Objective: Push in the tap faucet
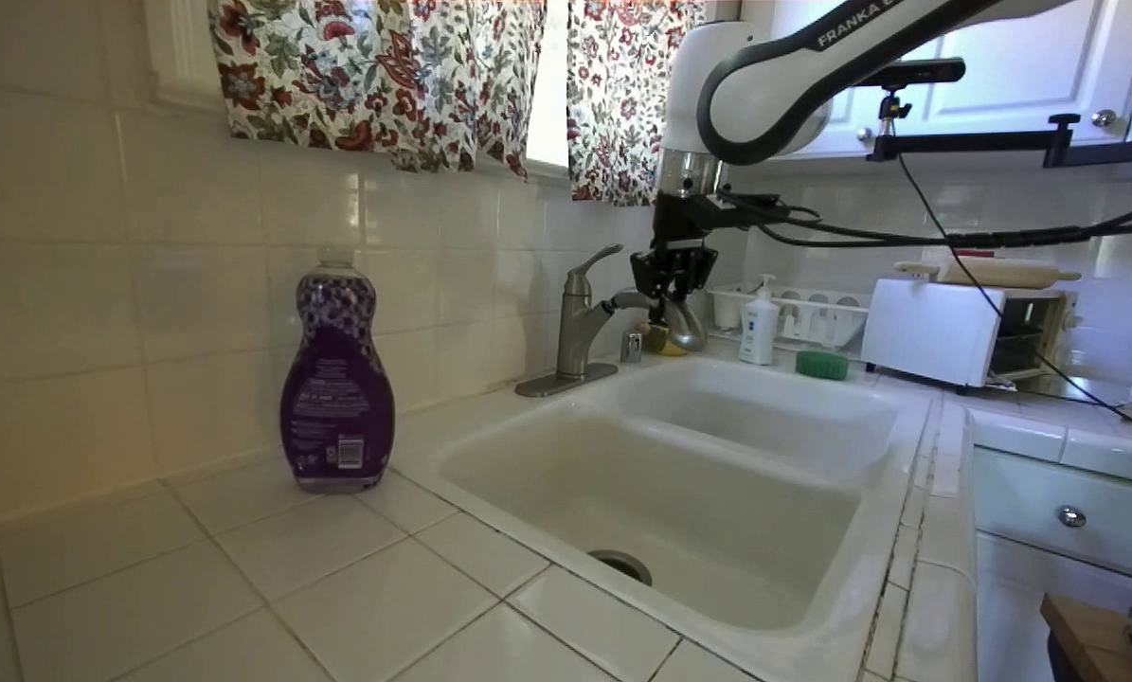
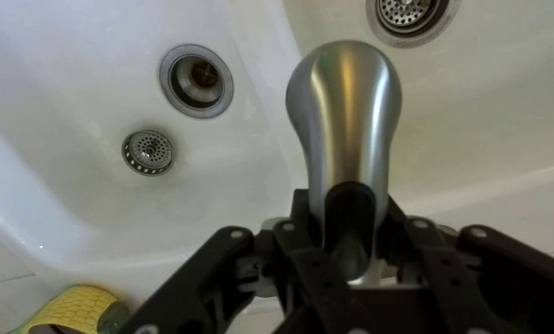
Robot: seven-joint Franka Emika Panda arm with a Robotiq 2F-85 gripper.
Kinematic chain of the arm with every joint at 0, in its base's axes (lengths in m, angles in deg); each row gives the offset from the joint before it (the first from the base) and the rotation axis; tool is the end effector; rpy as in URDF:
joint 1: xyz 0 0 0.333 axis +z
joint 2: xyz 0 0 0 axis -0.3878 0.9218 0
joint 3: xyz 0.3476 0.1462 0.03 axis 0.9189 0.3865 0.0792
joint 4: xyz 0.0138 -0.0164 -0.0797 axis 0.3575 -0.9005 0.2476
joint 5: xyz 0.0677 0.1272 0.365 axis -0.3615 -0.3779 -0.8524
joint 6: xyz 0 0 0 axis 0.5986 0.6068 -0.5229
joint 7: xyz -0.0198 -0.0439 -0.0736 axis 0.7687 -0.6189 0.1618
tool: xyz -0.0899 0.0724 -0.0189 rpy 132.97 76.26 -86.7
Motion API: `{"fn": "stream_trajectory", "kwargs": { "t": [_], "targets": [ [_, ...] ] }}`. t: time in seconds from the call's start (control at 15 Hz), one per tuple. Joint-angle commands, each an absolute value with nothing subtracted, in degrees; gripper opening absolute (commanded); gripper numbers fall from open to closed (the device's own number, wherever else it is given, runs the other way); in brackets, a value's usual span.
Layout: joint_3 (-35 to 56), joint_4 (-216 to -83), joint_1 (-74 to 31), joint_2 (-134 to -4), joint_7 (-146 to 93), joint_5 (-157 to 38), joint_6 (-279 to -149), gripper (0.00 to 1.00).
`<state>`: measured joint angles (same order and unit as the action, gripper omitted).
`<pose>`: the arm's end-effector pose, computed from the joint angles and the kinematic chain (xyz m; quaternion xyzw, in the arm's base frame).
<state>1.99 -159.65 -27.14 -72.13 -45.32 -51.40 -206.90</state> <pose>0.6304 -0.1851 0.4946 0.9468 -0.2868 0.1060 0.1004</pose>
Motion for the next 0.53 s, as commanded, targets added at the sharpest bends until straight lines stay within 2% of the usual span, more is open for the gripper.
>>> {"fn": "stream_trajectory", "kwargs": {
  "t": [0.0,0.47],
  "targets": [
    [3.05,-148.83,-29.77,-66.33,-40.79,-57.07,-200.12,0.11],
    [3.06,-137.47,-32.87,-60.32,-38.76,-63.71,-190.46,0.11]
  ]
}}
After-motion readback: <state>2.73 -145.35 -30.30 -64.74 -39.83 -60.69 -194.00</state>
